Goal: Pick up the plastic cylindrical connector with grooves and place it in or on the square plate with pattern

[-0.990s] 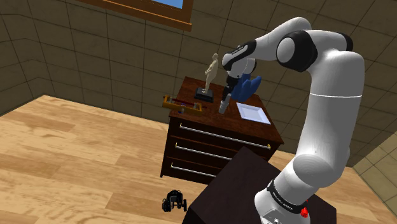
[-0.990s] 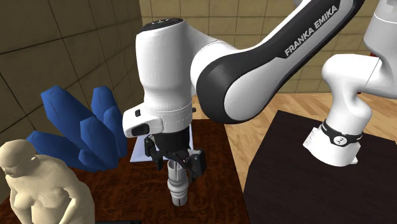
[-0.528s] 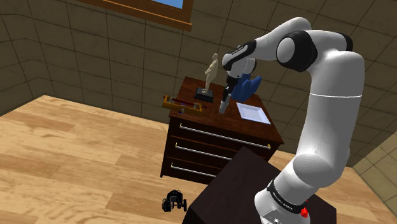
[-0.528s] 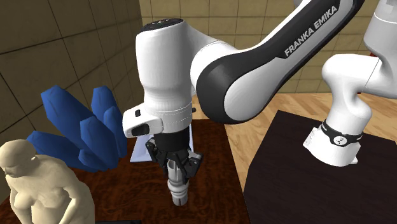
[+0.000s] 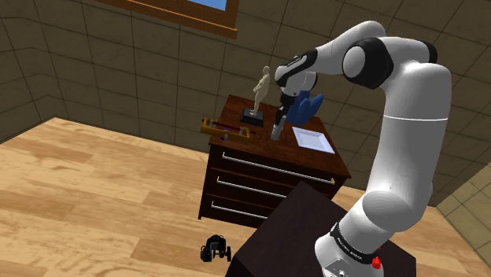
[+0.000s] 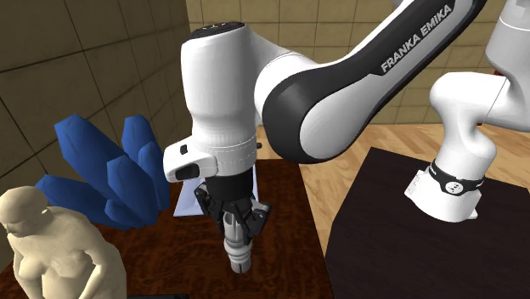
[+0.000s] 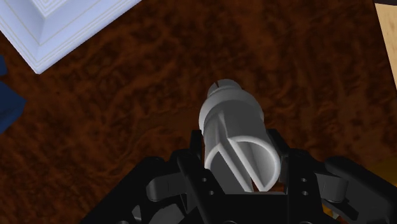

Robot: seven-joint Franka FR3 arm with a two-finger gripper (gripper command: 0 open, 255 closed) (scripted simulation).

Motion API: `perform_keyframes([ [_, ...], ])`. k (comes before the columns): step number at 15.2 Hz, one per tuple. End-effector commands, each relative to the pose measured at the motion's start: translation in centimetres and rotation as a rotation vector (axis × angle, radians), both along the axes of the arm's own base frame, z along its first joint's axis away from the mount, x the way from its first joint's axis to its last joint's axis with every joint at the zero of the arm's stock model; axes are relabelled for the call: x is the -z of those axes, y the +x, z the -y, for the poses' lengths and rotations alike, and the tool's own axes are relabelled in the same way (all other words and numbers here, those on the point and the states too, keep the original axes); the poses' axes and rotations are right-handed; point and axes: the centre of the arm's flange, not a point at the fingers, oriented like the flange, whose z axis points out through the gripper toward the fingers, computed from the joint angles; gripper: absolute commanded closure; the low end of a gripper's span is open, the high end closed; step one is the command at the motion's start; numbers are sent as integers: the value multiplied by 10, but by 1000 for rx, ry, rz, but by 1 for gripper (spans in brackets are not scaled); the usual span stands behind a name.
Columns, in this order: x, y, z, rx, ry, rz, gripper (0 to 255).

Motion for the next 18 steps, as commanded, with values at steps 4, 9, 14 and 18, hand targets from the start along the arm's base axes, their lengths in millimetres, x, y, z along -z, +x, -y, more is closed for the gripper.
perform_keyframes([
  [4, -24, 0, 0, 0, 0, 0, 255],
  [9, -50, 0, 0, 0, 0, 0, 255],
  [14, -76, 0, 0, 0, 0, 0, 255],
  [18, -90, -8, 10, 0, 0, 0, 255],
])
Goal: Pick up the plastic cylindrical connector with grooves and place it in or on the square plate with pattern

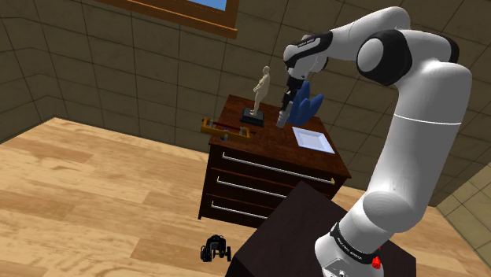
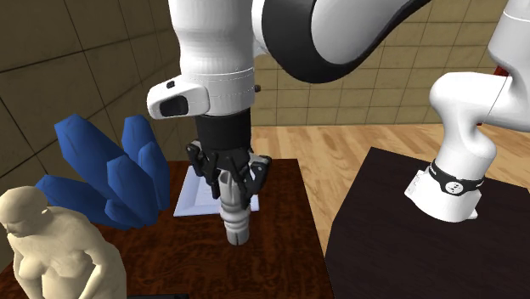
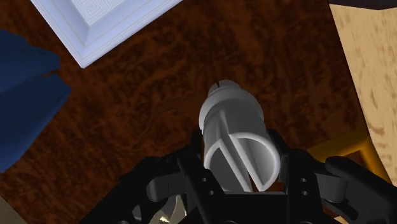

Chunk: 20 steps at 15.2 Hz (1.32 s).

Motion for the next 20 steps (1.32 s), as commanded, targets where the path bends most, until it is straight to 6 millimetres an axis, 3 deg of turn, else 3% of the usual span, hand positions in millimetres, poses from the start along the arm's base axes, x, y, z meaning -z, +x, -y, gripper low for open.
perform_keyframes([
  [1, -5, -12, 16, 0, 0, 0, 255],
  [17, -39, -141, 180, 0, 0, 0, 255],
  [18, -42, -155, 198, 0, 0, 0, 255],
  [20, -32, -155, 198, 0, 0, 0, 255],
])
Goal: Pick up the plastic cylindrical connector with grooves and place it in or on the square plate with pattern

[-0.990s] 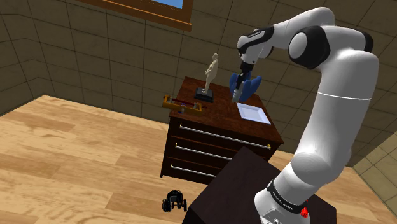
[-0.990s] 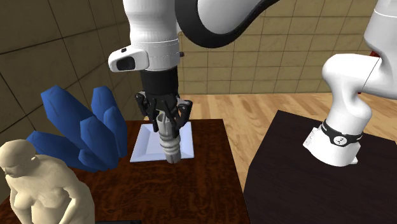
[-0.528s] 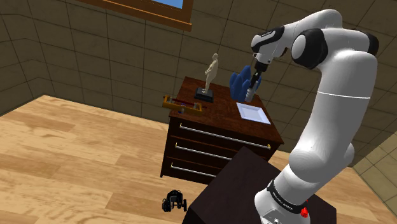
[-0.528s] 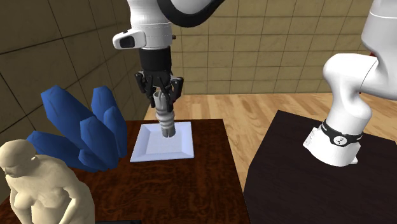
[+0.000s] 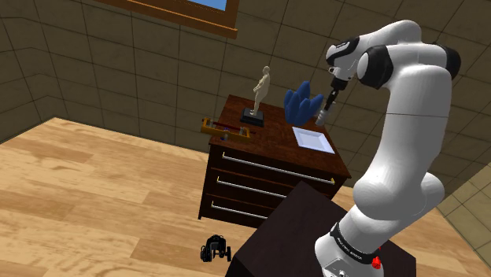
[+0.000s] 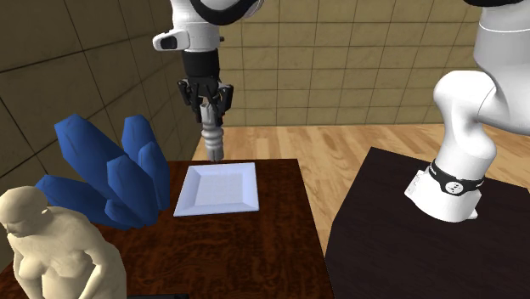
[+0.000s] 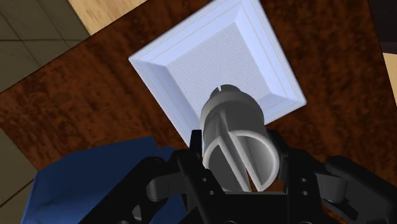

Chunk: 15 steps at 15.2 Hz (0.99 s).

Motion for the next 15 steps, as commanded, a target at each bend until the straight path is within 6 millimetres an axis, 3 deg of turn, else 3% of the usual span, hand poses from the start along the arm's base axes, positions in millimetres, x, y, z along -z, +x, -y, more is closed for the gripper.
perform_keyframes([
  [1, 8, -2, 2, -2, 0, 0, 255],
  [15, 82, -2, 2, -2, 0, 0, 255],
])
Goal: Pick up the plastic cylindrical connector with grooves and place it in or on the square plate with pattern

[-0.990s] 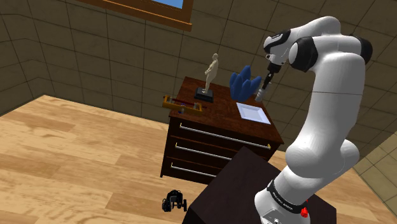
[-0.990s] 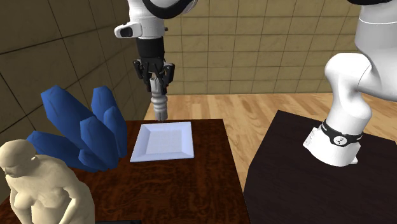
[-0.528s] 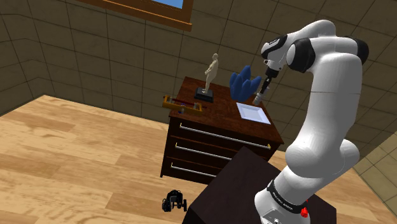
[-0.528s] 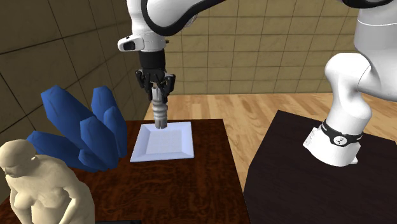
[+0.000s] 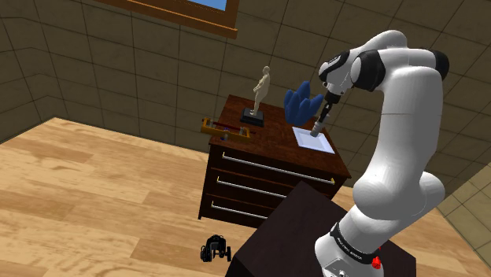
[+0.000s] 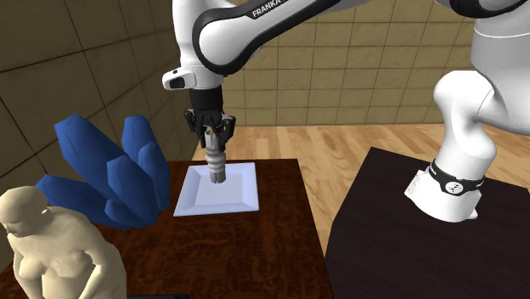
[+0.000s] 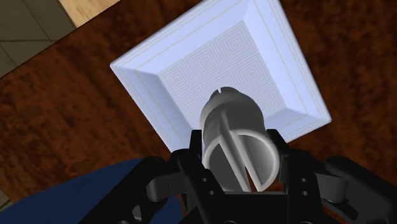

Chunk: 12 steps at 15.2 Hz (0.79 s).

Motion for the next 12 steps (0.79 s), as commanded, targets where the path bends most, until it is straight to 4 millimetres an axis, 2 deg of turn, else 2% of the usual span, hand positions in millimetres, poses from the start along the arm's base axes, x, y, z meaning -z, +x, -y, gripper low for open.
perform_keyframes([
  [1, 11, 0, 0, 0, -1, 0, 255],
  [4, 27, 0, 0, 0, -1, 0, 255],
  [12, 27, 0, 0, 0, -1, 0, 255],
])
